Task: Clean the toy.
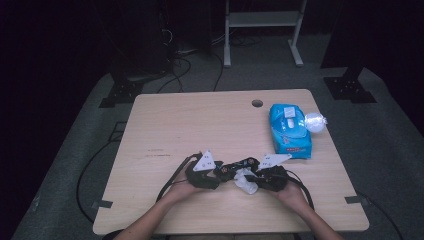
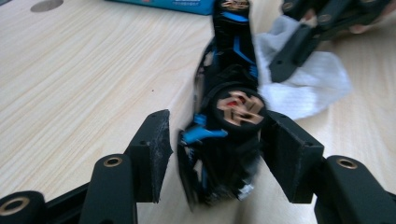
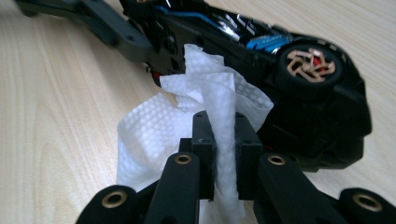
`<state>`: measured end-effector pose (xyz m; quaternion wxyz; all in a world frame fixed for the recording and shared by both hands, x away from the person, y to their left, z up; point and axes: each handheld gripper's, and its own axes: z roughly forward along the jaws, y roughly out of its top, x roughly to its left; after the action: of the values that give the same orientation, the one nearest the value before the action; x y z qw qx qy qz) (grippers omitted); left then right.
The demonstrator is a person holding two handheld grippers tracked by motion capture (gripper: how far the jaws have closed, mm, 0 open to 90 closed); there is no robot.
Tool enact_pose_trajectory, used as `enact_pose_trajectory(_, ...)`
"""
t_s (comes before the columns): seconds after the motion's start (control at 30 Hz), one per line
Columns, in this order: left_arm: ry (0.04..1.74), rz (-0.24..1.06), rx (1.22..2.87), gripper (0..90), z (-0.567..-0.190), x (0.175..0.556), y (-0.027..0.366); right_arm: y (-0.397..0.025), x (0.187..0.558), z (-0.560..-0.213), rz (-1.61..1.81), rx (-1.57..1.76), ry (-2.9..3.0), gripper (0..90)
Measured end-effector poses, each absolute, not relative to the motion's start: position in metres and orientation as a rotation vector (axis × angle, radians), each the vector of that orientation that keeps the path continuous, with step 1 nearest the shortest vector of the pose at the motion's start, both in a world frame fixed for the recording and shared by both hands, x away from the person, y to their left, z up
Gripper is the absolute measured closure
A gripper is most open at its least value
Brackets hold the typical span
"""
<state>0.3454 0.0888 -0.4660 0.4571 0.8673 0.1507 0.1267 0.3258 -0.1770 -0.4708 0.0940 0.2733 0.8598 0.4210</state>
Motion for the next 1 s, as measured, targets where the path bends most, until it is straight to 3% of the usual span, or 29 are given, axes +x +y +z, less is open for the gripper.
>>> enact_pose_trajectory(0.2,0.338,0.304,2.134,57.1,-0.465,0.348,0.087,-0.181,0.322,-0.463,1.300,0.804,2.526,81.8)
enact_pose_trajectory(0.57,0.359,0.334,2.131,57.6,-0.463,0.355,0.086,-0.167,0.327,-0.423,1.440,0.753,2.398,81.8)
enact_pose_trajectory(0.83,0.408,0.320,2.090,57.5,-0.467,0.353,0.087,-0.109,0.344,-0.433,1.408,0.697,2.447,81.9)
enact_pose_trajectory(1.0,0.412,0.327,2.081,57.7,-0.468,0.351,0.088,-0.119,0.345,-0.429,1.322,0.703,2.397,81.9)
